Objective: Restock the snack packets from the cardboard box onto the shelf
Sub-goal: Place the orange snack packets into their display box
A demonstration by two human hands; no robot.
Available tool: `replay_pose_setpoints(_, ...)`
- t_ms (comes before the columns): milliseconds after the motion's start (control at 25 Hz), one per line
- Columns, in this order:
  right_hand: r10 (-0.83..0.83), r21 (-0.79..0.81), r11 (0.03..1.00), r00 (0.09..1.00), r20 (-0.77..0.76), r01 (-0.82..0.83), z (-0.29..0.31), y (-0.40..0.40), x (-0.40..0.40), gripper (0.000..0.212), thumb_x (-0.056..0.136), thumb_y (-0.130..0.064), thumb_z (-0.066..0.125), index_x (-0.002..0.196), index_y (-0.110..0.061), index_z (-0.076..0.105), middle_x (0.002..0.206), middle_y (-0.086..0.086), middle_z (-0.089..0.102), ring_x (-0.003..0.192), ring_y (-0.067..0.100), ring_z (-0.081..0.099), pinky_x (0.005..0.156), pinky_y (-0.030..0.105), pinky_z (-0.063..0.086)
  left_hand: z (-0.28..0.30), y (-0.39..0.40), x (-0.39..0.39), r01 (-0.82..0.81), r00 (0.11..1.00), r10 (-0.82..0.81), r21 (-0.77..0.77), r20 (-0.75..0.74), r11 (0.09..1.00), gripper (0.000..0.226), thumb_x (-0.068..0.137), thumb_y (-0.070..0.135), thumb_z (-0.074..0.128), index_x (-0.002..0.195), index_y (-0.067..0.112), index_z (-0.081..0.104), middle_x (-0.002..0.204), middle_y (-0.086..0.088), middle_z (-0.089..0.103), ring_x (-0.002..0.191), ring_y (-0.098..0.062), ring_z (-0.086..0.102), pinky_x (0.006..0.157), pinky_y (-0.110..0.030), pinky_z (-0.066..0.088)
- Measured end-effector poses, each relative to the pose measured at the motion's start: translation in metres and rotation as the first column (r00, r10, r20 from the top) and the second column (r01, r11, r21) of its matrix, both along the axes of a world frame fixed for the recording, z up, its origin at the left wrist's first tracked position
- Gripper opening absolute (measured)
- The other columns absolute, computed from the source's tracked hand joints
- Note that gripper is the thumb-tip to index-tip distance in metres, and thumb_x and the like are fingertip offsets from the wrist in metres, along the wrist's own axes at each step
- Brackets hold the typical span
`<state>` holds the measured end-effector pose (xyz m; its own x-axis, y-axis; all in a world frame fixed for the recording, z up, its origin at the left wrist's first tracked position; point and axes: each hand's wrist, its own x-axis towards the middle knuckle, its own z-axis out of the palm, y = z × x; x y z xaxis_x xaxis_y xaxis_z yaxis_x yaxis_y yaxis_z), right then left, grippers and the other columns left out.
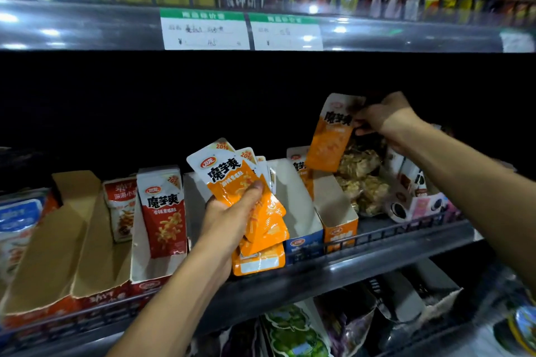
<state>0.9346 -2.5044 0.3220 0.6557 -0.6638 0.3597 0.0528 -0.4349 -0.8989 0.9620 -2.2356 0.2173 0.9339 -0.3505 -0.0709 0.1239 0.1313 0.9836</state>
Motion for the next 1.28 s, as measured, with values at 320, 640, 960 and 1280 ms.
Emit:
replay_pose_setpoints(320, 0.080, -0.203, 0.974, 0.989, -0.125, -0.104, -0.065, -0.001, 0.047, 0.008, 0.093, -0.003, 0.058, 0.088, -0.008, 0.062, 0.084, 0.011, 0.060, 0.068, 0.015, 0.056, 0.055, 0.019, 0.049, -0.003, 0.005, 0.004, 0.067, 0.997, -0.067, 0.015, 0.028, 0.998, 0.025, 0.084, 0.040, 0.072, 0.100, 0.021, 0.070, 0.083, 0.001, 0.078, 0.072, -0.017, 0.075, 0.064, -0.030, 0.056)
replay_pose_setpoints(640, -0.132, -0.653, 0.756, 0.965, -0.228, -0.051, -0.090, 0.003, 0.068, 0.012, 0.096, -0.016, 0.054, 0.095, -0.017, 0.066, 0.091, 0.003, 0.064, 0.086, 0.020, 0.060, 0.072, 0.030, 0.045, -0.006, 0.004, 0.010, 0.108, 0.994, -0.108, 0.008, 0.030, 0.994, 0.030, 0.083, 0.041, 0.072, 0.105, 0.021, 0.070, 0.088, 0.001, 0.078, 0.076, -0.018, 0.075, 0.064, -0.031, 0.058)
replay_pose_setpoints(960, -0.262, -0.712, 0.693, 0.960, -0.096, 0.118, -0.082, 0.028, 0.057, 0.013, 0.092, -0.018, 0.061, 0.093, -0.006, 0.067, 0.090, 0.013, 0.068, 0.080, 0.026, 0.063, 0.066, 0.031, 0.043, -0.006, 0.007, 0.009, 0.155, 0.987, -0.156, 0.022, 0.031, 0.988, 0.031, 0.081, 0.038, 0.075, 0.106, 0.020, 0.068, 0.088, -0.001, 0.078, 0.077, -0.020, 0.076, 0.067, -0.033, 0.060)
replay_pose_setpoints(1280, 0.384, -0.220, 0.864, 0.876, -0.292, -0.452, -0.046, 0.117, -0.005, 0.042, 0.078, -0.027, 0.079, 0.112, -0.015, 0.057, 0.088, 0.001, 0.066, 0.071, 0.010, 0.064, 0.050, 0.020, 0.048, 0.000, -0.007, -0.013, 0.135, 0.988, -0.138, 0.052, 0.064, 0.990, 0.043, 0.070, 0.030, 0.087, 0.106, 0.023, 0.064, 0.089, 0.000, 0.077, 0.077, -0.018, 0.075, 0.071, -0.038, 0.062)
